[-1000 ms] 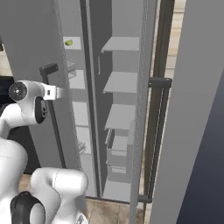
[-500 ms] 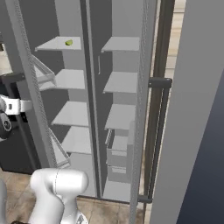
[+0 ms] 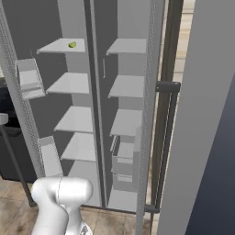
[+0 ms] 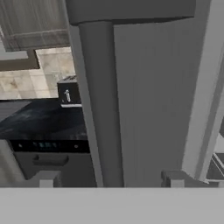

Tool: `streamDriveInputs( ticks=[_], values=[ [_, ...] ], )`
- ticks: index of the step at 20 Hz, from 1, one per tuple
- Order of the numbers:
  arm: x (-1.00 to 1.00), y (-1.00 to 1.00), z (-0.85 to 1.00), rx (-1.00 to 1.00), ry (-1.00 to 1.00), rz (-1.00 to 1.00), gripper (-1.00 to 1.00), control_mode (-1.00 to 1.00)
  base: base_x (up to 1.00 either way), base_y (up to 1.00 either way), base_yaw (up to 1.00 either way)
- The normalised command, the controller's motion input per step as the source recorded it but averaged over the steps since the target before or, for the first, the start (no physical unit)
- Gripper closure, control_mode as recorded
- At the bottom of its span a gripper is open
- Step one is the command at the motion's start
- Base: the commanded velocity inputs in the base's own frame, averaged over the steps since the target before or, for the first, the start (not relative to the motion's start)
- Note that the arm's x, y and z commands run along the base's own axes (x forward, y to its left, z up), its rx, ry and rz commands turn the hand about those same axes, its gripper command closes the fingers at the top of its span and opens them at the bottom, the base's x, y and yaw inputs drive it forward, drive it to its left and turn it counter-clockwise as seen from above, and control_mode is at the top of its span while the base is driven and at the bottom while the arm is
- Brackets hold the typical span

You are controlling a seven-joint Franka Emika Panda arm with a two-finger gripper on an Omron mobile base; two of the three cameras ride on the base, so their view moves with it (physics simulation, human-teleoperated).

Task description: There is a bowl on the dining counter. Grab a lemon wedge from the fridge and place it in the bowl. Then get the liquor bottle and glass cup from the cabinet and place them next to the bowl.

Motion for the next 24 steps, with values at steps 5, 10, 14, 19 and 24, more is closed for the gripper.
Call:
streamDriveInputs(
  ticks=[5,10,14,19,24],
  values=[
    [-0.60,-0.44,0.34,0.33,0.00,-0.01,-1.00,-1.00,0.00,0.00,0.00],
    [-0.21,-0.75,0.56,0.36,0.08,0.00,-1.00,-1.00,0.00,0.00,0.00],
    [0.09,-0.76,0.62,0.34,0.16,0.00,-1.00,-1.00,0.00,0.00,0.00],
    [0.62,-0.50,0.54,0.32,0.23,0.01,-1.00,-1.00,0.00,0.00,0.00],
    [0.86,-0.27,0.40,0.29,0.30,0.00,-1.00,-1.00,0.00,0.00,0.00]
  ],
)
